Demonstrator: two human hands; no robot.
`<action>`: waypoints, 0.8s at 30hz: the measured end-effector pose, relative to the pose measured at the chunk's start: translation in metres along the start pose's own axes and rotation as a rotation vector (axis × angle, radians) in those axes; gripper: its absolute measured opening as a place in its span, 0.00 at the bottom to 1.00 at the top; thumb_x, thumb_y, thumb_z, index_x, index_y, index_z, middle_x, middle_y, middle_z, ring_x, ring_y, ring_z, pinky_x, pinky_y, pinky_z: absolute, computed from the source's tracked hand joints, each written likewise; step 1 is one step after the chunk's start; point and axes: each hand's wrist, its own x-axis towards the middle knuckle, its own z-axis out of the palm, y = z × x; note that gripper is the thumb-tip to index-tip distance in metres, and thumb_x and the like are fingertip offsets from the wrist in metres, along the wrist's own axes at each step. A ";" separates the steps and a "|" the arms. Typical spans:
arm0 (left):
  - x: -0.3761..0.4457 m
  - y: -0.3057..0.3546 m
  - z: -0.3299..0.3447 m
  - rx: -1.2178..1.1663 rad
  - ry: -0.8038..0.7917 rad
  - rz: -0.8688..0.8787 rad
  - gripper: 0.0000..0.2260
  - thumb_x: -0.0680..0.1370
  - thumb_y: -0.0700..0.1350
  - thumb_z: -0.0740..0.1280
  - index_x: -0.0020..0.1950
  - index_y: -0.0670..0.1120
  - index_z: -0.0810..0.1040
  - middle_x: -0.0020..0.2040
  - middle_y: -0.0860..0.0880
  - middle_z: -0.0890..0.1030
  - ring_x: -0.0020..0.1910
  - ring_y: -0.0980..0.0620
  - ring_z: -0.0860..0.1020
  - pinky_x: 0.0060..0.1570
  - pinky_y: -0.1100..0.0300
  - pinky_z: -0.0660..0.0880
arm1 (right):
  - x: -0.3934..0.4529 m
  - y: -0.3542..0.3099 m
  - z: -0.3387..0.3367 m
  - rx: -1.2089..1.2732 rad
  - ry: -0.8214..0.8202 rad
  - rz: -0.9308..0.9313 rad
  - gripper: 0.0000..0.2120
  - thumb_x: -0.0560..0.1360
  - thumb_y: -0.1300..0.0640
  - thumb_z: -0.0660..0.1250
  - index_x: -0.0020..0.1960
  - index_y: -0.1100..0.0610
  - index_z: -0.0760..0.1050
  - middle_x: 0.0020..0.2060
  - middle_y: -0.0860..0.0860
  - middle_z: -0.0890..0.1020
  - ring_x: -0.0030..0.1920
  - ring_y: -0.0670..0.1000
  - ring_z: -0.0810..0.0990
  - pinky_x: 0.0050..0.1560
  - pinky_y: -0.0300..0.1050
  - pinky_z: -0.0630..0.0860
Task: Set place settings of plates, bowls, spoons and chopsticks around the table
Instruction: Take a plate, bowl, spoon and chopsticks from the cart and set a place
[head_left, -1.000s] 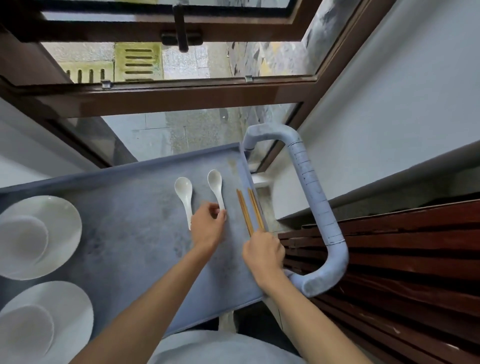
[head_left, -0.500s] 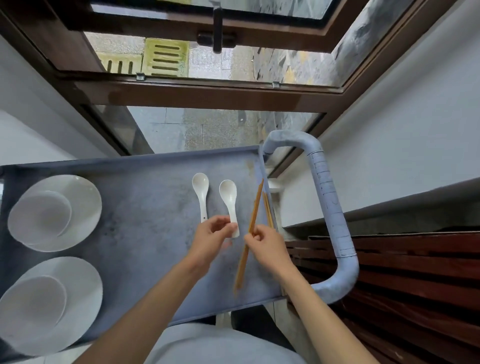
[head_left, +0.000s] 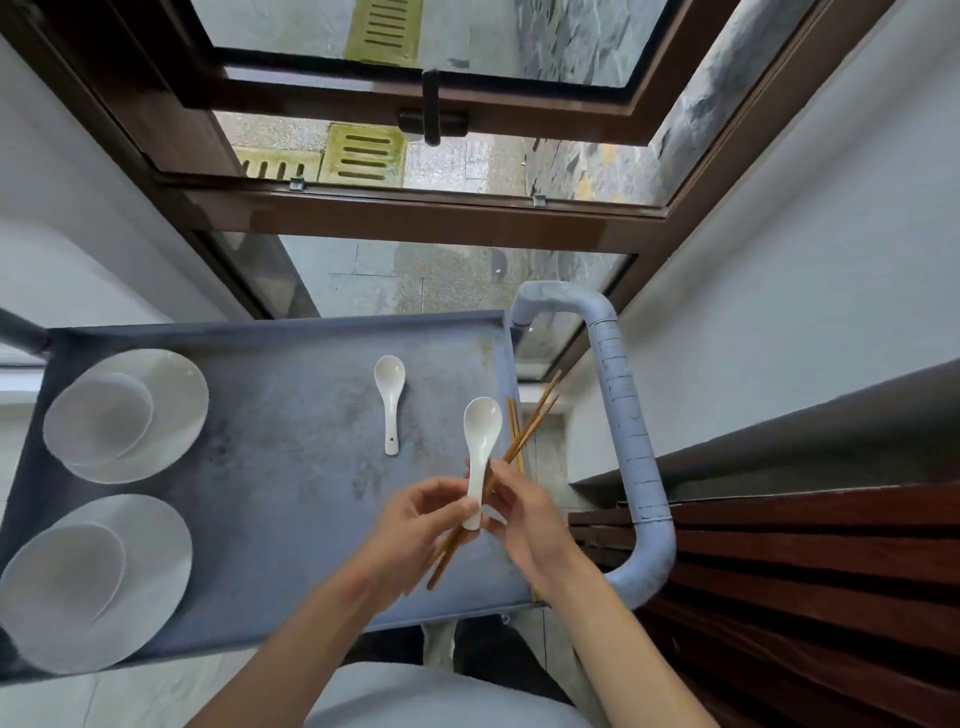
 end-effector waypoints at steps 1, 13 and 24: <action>-0.003 -0.003 0.005 0.006 -0.009 -0.001 0.07 0.80 0.36 0.70 0.55 0.37 0.85 0.50 0.38 0.86 0.48 0.46 0.85 0.51 0.58 0.83 | -0.001 -0.001 0.000 0.049 -0.051 0.037 0.18 0.75 0.44 0.70 0.55 0.57 0.85 0.51 0.55 0.85 0.51 0.53 0.82 0.52 0.49 0.75; -0.038 -0.015 0.022 0.123 0.000 -0.030 0.11 0.78 0.52 0.74 0.58 0.51 0.87 0.57 0.47 0.87 0.59 0.49 0.85 0.58 0.57 0.82 | -0.013 -0.003 -0.006 0.289 -0.377 0.196 0.14 0.81 0.56 0.62 0.42 0.61 0.82 0.63 0.57 0.83 0.60 0.52 0.82 0.60 0.48 0.79; -0.141 -0.032 -0.129 -0.213 0.938 0.109 0.10 0.84 0.42 0.65 0.56 0.39 0.83 0.51 0.39 0.86 0.52 0.42 0.84 0.50 0.50 0.81 | 0.028 0.014 0.059 0.197 -0.386 0.292 0.16 0.84 0.61 0.59 0.67 0.67 0.77 0.67 0.60 0.81 0.56 0.54 0.86 0.41 0.39 0.84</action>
